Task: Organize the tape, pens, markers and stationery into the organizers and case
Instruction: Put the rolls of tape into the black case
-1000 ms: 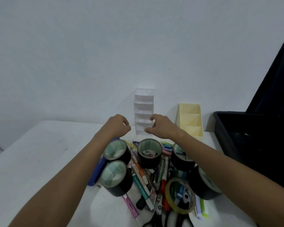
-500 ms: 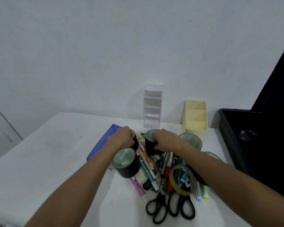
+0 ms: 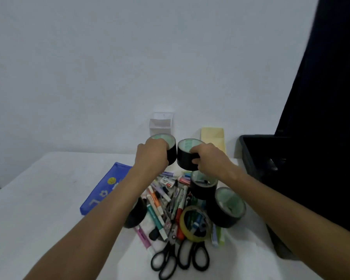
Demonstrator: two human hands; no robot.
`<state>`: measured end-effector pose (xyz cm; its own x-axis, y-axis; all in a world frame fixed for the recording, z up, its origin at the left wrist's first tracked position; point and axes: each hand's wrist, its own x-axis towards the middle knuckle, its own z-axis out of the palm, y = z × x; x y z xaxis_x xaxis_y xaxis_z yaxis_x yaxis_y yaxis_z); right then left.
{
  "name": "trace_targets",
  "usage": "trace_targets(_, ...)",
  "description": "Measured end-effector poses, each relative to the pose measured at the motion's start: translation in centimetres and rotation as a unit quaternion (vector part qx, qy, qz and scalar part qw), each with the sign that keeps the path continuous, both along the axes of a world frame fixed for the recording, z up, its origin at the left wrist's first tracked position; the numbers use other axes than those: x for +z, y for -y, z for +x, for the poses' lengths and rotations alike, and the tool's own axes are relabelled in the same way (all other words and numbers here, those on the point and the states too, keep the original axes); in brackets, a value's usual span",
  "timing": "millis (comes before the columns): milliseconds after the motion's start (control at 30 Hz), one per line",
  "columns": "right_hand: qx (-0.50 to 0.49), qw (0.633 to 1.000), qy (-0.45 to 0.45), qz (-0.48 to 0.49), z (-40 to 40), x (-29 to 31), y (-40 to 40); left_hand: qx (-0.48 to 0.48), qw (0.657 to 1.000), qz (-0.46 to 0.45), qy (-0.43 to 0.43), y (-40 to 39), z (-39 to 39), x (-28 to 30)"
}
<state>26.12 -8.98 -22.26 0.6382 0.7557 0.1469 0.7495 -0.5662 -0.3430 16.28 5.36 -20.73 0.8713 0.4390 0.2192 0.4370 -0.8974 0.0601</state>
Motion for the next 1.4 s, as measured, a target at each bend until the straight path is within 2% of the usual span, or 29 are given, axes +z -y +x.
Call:
trace_targets(200,-0.117,0.993,-0.003,0.022,4.4,0.7,11.9,-0.126,0.991,-0.032,0.04,9.6,7.2,0.8)
trace_targets(300,-0.165,0.986,-0.015,0.03,7.3,0.3,18.0,-0.176,0.981,-0.076,0.033,14.7,11.2,0.4)
trace_targets(567,-0.242,0.968,-0.071,0.008,14.0,-2.1,27.9,-0.193,0.978,-0.078,0.001,24.9,20.8,-2.6)
trace_targets(667,-0.232,0.97,-0.076,0.009,16.2,-4.1,28.7,-0.163,0.981,-0.097,-0.031,25.9,22.8,-4.5)
trace_targets(800,-0.204,0.975,-0.089,-0.004,18.9,-6.1,28.6,-0.135,0.984,-0.114,-0.03,26.6,24.4,-6.3)
trace_targets(1233,-0.213,0.971,-0.105,-0.001,23.2,-8.5,26.7,-0.11,0.99,-0.066,0.058,26.1,26.8,-10.6)
trace_targets(1400,-0.207,0.971,-0.117,0.019,24.0,-9.5,26.5,-0.1,0.993,-0.053,0.047,25.7,26.9,-11.8)
